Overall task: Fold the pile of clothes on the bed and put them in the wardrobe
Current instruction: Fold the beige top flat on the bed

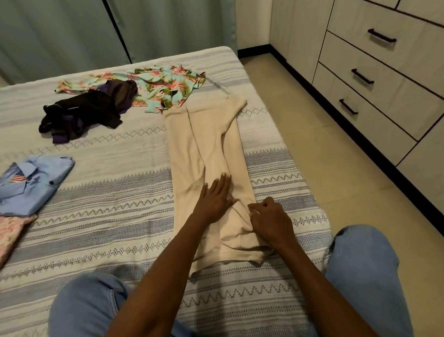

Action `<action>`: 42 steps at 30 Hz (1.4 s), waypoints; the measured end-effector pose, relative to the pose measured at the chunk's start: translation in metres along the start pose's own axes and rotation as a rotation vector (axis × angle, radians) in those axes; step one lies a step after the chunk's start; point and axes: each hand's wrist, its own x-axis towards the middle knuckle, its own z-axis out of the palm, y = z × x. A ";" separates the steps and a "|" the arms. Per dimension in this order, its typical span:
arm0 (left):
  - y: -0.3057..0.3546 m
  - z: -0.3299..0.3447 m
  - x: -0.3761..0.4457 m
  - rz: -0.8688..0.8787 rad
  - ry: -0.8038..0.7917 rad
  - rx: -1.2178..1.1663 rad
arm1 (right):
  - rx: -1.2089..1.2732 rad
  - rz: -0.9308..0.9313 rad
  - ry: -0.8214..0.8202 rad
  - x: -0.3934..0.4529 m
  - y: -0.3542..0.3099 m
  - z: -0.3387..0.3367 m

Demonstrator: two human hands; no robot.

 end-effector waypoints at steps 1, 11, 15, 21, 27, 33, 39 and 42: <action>0.001 0.000 -0.002 -0.027 0.035 -0.023 | -0.068 -0.029 -0.044 0.000 0.002 0.004; -0.010 0.001 0.003 -0.025 0.117 0.095 | 0.102 0.042 -0.006 0.019 0.009 0.000; -0.013 0.001 0.005 -0.046 0.215 0.008 | 0.165 0.032 -0.052 0.062 0.001 -0.001; -0.014 0.012 0.003 -0.104 0.241 0.000 | 0.050 0.011 -0.272 0.113 -0.003 0.005; -0.018 0.026 -0.001 -0.088 0.265 0.054 | 0.176 0.218 -0.228 0.120 0.004 -0.002; -0.012 0.013 0.004 -0.060 0.262 0.041 | 0.187 -0.004 -0.052 0.126 0.004 0.004; -0.011 0.018 0.008 -0.035 0.178 0.071 | -0.029 -0.173 -0.063 0.122 0.012 0.025; -0.010 0.006 0.016 -0.026 0.284 -0.015 | 0.165 -0.105 -0.096 0.140 0.014 0.019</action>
